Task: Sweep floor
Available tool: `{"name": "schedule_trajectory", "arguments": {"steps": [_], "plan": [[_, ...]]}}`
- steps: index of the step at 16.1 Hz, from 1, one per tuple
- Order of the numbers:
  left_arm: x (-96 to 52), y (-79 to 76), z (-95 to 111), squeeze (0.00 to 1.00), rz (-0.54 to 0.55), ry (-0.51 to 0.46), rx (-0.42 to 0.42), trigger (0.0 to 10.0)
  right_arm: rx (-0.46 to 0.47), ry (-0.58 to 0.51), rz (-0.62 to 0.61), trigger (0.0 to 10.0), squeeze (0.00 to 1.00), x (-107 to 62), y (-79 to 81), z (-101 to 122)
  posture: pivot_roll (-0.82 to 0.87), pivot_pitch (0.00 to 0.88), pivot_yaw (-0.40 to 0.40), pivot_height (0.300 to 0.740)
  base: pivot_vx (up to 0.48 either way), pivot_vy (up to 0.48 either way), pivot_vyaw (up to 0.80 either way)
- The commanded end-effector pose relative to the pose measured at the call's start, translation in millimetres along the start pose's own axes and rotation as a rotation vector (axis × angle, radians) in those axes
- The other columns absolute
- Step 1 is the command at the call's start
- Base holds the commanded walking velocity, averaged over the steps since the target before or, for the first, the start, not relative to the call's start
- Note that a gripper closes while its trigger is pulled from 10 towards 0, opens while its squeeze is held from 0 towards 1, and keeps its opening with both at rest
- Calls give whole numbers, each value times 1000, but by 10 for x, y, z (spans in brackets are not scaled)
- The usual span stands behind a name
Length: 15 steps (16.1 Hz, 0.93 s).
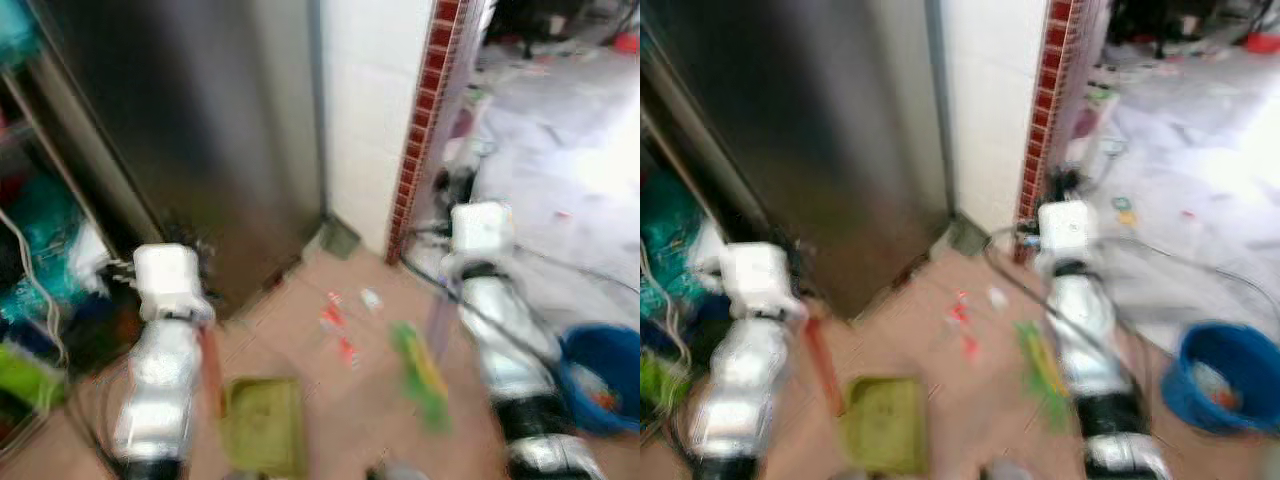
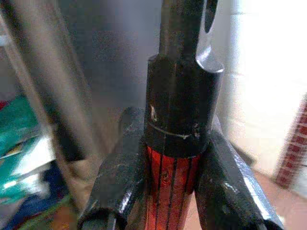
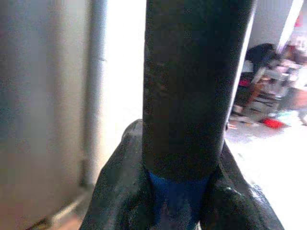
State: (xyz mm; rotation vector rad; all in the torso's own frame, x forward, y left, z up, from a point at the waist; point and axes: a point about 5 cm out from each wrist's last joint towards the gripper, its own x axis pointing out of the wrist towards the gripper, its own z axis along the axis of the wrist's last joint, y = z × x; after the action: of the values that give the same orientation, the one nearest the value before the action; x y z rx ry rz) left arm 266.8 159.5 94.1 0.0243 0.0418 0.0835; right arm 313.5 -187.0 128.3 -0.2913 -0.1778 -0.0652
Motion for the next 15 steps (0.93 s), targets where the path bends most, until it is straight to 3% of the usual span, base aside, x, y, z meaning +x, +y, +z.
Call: {"name": "schedule_trajectory", "arguments": {"steps": [1,5,11,15], "plan": [[30,61,180,0,12,-85,-21,10000,-48,-141,7,10000,0,101,27,297,-60,0,23,740,431,0,0],[29,58,194,0,13,-86,-21,10000,-37,-184,3,10000,0,164,12,431,-61,0,24,740,421,0,0],[9,83,196,0,36,-82,-9,10000,-47,-166,41,10000,0,148,79,369,-52,0,20,740,383,0,0],[16,129,170,0,98,-72,33,10000,-44,-162,66,10000,0,132,128,341,-53,0,19,740,0,0,0]]}}
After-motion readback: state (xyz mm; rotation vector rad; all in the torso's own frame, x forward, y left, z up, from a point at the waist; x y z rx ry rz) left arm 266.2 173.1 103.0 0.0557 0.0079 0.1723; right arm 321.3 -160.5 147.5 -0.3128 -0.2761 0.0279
